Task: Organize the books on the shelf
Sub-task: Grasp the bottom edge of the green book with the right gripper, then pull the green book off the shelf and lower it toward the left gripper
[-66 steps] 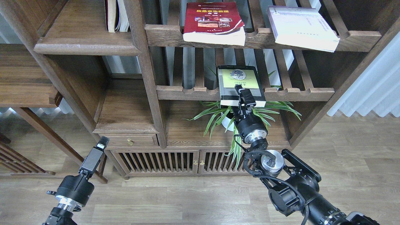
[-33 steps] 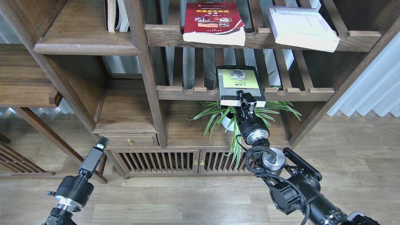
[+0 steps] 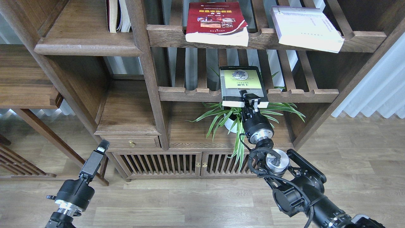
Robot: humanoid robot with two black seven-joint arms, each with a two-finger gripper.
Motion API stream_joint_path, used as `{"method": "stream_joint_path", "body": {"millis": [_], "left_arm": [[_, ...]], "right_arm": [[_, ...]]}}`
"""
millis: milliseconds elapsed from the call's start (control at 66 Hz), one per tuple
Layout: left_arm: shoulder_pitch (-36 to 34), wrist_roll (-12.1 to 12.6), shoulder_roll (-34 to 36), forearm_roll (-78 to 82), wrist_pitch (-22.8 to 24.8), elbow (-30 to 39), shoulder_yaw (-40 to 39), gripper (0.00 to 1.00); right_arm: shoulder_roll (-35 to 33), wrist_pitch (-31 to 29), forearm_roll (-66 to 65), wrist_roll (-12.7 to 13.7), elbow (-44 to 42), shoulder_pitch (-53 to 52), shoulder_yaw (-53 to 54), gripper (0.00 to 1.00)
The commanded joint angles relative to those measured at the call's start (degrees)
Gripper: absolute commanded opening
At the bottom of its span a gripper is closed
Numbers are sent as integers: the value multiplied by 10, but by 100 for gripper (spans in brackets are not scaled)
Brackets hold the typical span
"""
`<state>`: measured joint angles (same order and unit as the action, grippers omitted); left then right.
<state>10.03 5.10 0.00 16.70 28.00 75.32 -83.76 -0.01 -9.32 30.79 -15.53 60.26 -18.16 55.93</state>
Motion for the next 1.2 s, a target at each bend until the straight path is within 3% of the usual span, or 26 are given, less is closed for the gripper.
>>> {"method": "stream_joint_path", "body": {"millis": [0, 121, 288, 379, 485, 500, 591, 894, 1182], "left_arm": [[5, 0, 0, -1, 0, 0, -1, 100], [14, 1, 0, -3, 0, 0, -1, 100], [33, 8, 0, -11, 0, -3, 2, 100], [64, 25, 0, -29, 0, -3, 11, 100], [83, 96, 0, -85, 0, -8, 21, 100], [85, 157, 0, -126, 0, -13, 25, 100], [85, 217, 0, -174, 0, -8, 28, 100], [97, 218, 0, -255, 0, 28, 41, 100], [94, 218, 0, -255, 0, 36, 84, 100]], "right_arm": [[0, -6, -2, 13, 58, 37, -6, 4], [0, -40, -11, 37, 115, 85, -28, 4], [-7, -184, -26, 102, 131, 138, -104, 4], [-35, -187, -26, 122, 129, 153, -138, 4], [-54, -187, -26, 131, 123, 161, -166, 4], [-59, -187, -27, 132, 116, 162, -179, 4], [-59, -187, -27, 135, 101, 165, -190, 5], [-55, -187, -29, 207, 48, 193, -195, 5], [-56, -187, -29, 212, 37, 211, -202, 5]]}}
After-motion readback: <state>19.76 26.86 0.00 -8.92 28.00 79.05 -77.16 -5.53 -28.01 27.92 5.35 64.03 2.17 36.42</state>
